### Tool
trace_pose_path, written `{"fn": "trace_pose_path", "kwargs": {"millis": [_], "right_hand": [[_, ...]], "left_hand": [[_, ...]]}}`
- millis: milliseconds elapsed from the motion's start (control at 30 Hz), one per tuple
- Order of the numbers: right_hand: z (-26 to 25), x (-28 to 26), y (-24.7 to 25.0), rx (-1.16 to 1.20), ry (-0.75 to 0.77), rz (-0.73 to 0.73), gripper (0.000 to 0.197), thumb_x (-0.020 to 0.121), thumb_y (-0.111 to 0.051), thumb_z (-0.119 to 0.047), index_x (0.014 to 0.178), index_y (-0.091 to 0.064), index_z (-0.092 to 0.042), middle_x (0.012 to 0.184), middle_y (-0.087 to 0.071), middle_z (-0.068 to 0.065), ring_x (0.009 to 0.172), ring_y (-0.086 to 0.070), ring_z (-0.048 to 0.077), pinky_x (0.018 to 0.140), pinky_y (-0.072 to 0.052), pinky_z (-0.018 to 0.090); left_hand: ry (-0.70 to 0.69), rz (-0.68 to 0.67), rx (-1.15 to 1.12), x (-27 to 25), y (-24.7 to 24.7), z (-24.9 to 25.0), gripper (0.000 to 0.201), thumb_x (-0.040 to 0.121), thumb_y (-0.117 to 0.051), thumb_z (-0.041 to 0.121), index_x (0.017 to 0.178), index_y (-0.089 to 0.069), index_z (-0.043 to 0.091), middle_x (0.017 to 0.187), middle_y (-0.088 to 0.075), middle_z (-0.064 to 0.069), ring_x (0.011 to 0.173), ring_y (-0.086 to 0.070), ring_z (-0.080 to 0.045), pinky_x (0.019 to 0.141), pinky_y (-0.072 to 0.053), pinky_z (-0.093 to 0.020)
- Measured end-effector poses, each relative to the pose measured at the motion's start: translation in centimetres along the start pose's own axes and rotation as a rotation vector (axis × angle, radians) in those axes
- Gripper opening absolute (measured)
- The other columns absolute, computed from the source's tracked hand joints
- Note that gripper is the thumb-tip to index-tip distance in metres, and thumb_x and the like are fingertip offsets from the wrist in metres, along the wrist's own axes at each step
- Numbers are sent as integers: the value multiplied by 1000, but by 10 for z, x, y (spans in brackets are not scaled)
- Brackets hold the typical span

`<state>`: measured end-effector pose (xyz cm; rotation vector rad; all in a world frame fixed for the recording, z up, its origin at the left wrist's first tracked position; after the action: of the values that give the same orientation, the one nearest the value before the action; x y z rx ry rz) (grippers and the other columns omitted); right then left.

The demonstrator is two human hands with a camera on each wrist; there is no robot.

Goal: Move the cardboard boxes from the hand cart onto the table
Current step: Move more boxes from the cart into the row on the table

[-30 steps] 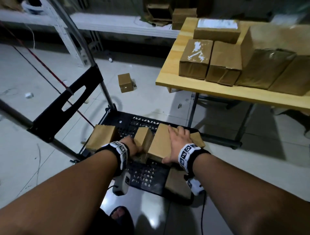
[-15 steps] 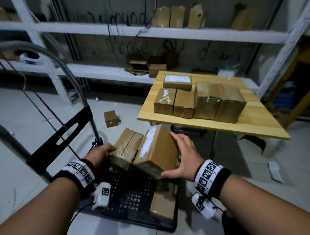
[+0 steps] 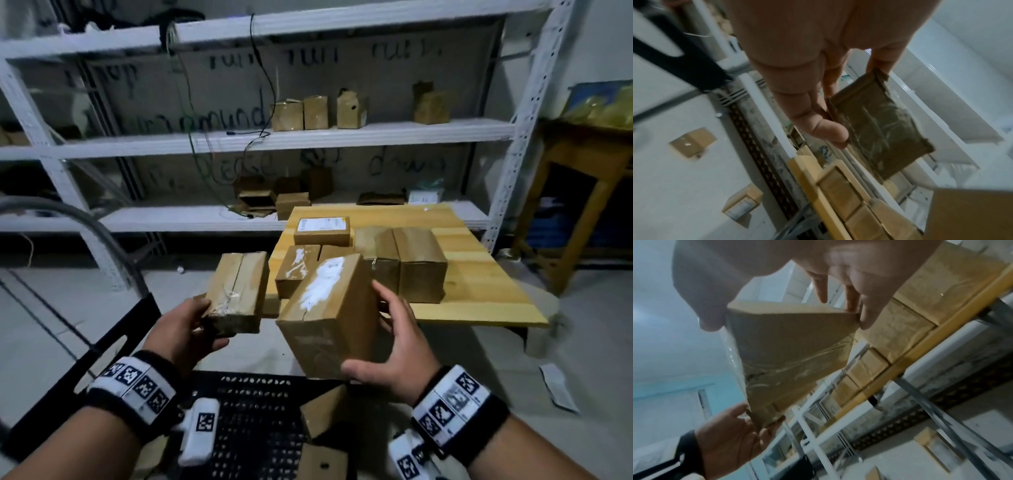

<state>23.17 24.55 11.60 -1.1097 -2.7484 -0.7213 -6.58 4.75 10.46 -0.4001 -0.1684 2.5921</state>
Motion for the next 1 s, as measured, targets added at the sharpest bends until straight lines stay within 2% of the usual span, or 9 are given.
{"fn": "trace_pose_path", "kwargs": {"millis": [167, 267, 333, 467, 567, 633, 867, 933, 1000], "right_hand": [[8, 16, 27, 227, -38, 60, 130, 43, -93, -72, 151, -21, -61, 159, -37, -12, 143, -45, 18, 114, -44, 58], [3, 26, 58, 387, 33, 130, 124, 47, -95, -65, 151, -28, -58, 157, -44, -7, 142, -48, 20, 110, -47, 60], [-3, 32, 92, 441, 114, 256, 119, 52, -93, -55, 153, -32, -44, 152, -50, -3, 136, -55, 18, 102, -54, 51], [7, 30, 152, 550, 178, 534, 103, 63, -78, -42, 155, -37, -20, 141, -61, 7, 122, -66, 19, 81, -61, 28], [26, 28, 178, 582, 117, 685, 107, 63, -86, -54, 153, -42, -15, 138, -66, 10, 122, -67, 26, 84, -59, 28], [36, 26, 190, 563, 63, 740, 121, 54, -87, -73, 152, -43, -17, 136, -67, 8, 121, -67, 24, 90, -58, 34], [90, 21, 207, 524, -219, 781, 121, 41, -82, -84, 148, -44, -44, 137, -65, 0, 122, -62, 26, 111, -45, 56], [98, 21, 206, 519, -289, 762, 104, 59, -80, -77, 150, -45, -40, 142, -62, 3, 121, -60, 25, 108, -45, 49], [104, 19, 204, 496, -329, 750, 76, 88, -73, -50, 155, -42, -32, 150, -54, 5, 120, -54, 24, 99, -39, 37]], "left_hand": [[-85, -44, 124, 27, -72, 26, 10, 101, -59, 21, 98, -64, 13, 98, -65, -10, 83, -66, -25, 74, -60, -44], [-26, -57, 159, 47, -121, 26, 16, 102, -58, 18, 88, -61, 12, 71, -54, -10, 56, -55, -21, 73, -56, -44], [27, -56, 144, 58, -149, 24, 19, 101, -60, 21, 85, -60, 10, 54, -52, -6, 41, -53, -18, 64, -56, -42], [-81, -80, 325, 73, -194, 26, 16, 99, -63, 21, 104, -62, 6, 84, -63, -7, 69, -64, -21, 57, -59, -34], [-63, -68, 416, 78, -209, 19, 20, 99, -67, 22, 97, -67, 3, 98, -68, -14, 83, -70, -31, 70, -66, -43], [-69, -40, 473, 81, -208, 17, 14, 95, -71, 28, 91, -72, 15, 102, -70, -17, 92, -72, -37, 83, -65, -53], [-180, -12, 636, 80, -210, 20, 17, 96, -71, 36, 99, -76, 21, 96, -75, -7, 89, -72, -28, 87, -63, -46], [-189, -4, 644, 74, -211, 19, 15, 100, -68, 36, 98, -72, 22, 94, -72, -4, 83, -67, -23, 76, -58, -37], [-204, 1, 647, 71, -211, 17, 14, 100, -68, 36, 103, -70, 23, 96, -71, -3, 84, -66, -22, 73, -55, -35]]}}
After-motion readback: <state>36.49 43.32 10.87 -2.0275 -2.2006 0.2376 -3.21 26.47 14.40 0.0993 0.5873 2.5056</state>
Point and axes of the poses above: each hand's wrist, its own x-axis towards the middle knuckle, its own y-axis out of the back of the hand, z = x × y, the point moved 8 cm from there along x, towards the middle knuckle
